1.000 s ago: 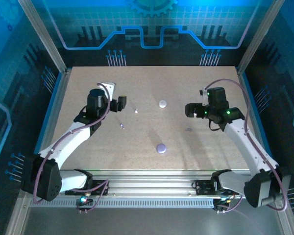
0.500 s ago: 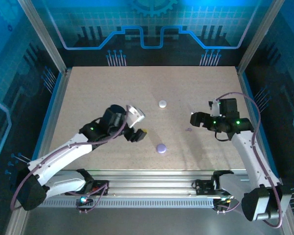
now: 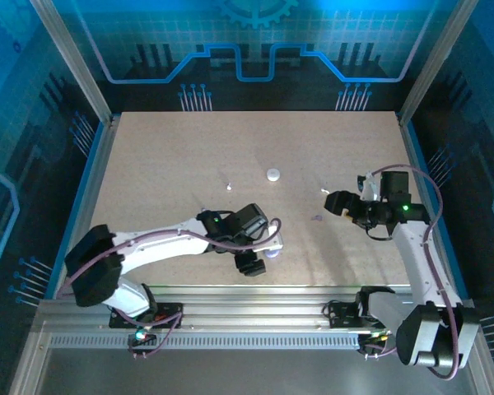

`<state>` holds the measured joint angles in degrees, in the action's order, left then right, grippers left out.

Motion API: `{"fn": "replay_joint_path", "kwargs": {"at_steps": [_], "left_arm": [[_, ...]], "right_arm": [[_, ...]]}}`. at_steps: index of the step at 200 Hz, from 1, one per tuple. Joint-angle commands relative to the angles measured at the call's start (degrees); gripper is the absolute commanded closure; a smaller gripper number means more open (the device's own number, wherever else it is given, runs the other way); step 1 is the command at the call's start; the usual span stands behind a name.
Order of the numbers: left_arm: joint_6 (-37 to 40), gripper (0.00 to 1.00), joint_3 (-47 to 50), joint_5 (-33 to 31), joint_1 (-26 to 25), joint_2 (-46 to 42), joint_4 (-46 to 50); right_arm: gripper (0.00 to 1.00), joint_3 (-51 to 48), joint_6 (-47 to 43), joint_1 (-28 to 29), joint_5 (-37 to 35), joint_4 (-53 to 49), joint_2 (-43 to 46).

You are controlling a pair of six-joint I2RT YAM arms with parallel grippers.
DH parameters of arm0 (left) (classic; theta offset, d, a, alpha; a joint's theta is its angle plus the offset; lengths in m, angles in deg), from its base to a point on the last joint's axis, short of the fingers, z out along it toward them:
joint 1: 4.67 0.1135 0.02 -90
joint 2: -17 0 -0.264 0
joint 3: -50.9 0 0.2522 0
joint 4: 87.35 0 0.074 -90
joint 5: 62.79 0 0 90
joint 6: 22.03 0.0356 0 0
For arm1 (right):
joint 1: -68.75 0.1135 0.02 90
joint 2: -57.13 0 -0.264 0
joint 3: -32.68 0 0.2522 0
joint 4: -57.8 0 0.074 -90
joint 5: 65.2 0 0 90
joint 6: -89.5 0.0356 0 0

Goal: Insert wireless bluetooth earbuds into charging case

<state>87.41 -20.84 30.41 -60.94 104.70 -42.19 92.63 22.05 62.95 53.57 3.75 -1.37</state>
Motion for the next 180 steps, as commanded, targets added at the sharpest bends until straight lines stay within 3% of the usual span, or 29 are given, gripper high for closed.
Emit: {"fn": "replay_joint_path", "kwargs": {"at_steps": [1,50,180], "left_arm": [[-1.3,0.23,-3.0,-2.1,-0.3,3.1,1.7],[-3.2,0.22,-9.9,-3.6,-0.7,11.2,4.3],[-7.0,0.19,-15.0,-7.6,-0.6,21.6,3.6]], "right_arm": [[0.12,-1.7,0.8,-1.0,3.3,0.8,2.6],[0.12,-3.7,3.0,-1.0,5.1,1.7,5.9],[0.12,-2.9,2.1,-1.2,4.4,-2.0,9.6]]}}
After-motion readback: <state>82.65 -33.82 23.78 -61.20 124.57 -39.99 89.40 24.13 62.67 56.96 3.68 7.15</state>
